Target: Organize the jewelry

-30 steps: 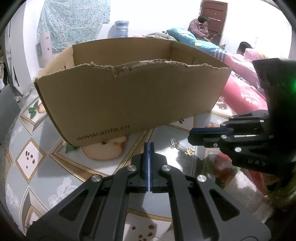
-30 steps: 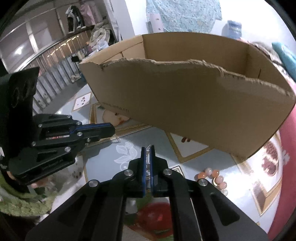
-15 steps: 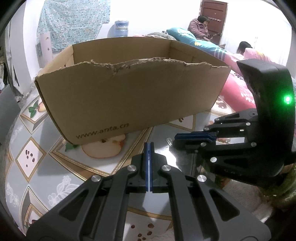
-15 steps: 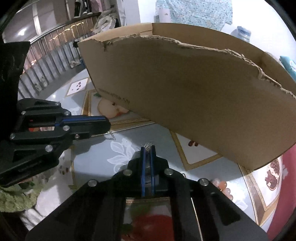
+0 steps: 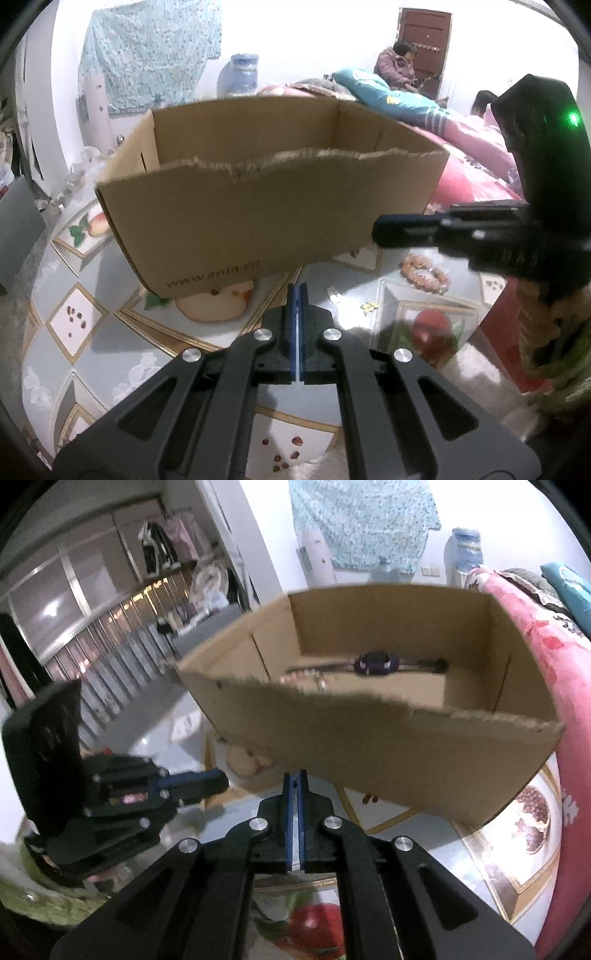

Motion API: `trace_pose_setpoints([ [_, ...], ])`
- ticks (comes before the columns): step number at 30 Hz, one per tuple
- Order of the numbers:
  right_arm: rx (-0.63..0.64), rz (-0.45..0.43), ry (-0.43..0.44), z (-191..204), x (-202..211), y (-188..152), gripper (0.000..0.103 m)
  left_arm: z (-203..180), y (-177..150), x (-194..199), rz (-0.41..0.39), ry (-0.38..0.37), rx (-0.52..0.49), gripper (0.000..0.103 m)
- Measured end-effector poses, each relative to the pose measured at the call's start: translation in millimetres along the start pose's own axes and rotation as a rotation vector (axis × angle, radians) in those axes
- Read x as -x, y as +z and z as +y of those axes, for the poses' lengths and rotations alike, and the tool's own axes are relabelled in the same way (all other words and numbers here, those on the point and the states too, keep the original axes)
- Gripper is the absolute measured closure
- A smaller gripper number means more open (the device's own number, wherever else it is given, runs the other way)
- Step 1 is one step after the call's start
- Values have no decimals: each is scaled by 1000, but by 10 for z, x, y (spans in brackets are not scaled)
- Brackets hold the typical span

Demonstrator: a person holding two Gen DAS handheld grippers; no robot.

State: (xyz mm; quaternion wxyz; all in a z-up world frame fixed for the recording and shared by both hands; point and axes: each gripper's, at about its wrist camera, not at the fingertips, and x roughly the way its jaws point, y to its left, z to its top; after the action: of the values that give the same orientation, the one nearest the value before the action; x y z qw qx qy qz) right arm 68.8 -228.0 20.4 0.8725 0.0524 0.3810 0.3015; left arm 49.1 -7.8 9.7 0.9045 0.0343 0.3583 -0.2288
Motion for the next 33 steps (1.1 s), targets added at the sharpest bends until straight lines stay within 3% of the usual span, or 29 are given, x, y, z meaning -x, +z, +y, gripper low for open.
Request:
trace_pose_setpoints([
  [10,15,-146,94,21,432,394,101,-114,441,501,-153,-42,-43,103],
  [14,-11,-153,162,-109,493,615,101,-142,699,553,-194,-64,-67,103],
  [17,-21,-139,162,-237,478,747,101,-121,877,476,-193,-81,-69,103],
  [20,-50,-96,153,-388,367,897,101,-54,1037,277,-161,-122,-42,103],
  [27,-110,39,98,-701,-127,1241,101,255,1261,-559,36,-176,98,103],
  [31,-152,99,98,-859,-417,1365,99,363,1299,-896,130,-150,147,103],
  [33,-170,119,95,-937,-544,1406,99,388,1302,-943,137,-157,168,100],
])
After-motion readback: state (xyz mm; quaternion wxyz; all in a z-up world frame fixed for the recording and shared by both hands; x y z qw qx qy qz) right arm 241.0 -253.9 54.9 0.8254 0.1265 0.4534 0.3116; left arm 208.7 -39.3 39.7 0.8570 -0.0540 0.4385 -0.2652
